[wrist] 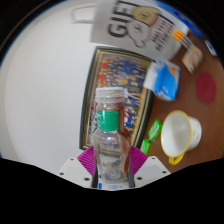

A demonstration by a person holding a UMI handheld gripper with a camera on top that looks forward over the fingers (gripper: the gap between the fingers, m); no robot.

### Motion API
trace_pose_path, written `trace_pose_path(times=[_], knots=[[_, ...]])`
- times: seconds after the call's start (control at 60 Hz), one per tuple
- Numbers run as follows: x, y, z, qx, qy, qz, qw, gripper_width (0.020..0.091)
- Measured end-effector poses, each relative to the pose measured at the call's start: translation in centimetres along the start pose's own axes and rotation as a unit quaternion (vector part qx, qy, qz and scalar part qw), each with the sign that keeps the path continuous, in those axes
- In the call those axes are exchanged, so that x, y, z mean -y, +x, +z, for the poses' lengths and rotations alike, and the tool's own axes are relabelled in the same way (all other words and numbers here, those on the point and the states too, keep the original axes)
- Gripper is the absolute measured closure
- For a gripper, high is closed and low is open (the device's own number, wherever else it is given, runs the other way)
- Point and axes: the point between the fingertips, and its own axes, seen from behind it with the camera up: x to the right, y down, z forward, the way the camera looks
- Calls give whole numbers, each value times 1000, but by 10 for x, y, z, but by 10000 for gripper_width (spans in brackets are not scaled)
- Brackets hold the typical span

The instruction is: Pour water

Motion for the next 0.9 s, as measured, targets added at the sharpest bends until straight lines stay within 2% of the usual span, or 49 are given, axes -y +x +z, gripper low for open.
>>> trace_pose_path(times=[0.117, 0.267, 0.383, 0.483, 0.667, 0.783, 0.8, 0.9], knots=[[51, -17, -22, -29, 38, -213, 976, 690], [119, -8, -48, -85, 81, -443, 889, 685], [157, 39, -58, -144, 74, -557, 815, 689], [175, 89, -63, -176, 59, -591, 785, 690], [179, 160, -62, -196, 24, -598, 777, 688], [178, 190, -62, -207, 15, -599, 774, 674], [180, 186, -60, -196, 28, -598, 777, 676], [181, 188, -63, -189, 38, -592, 783, 641]])
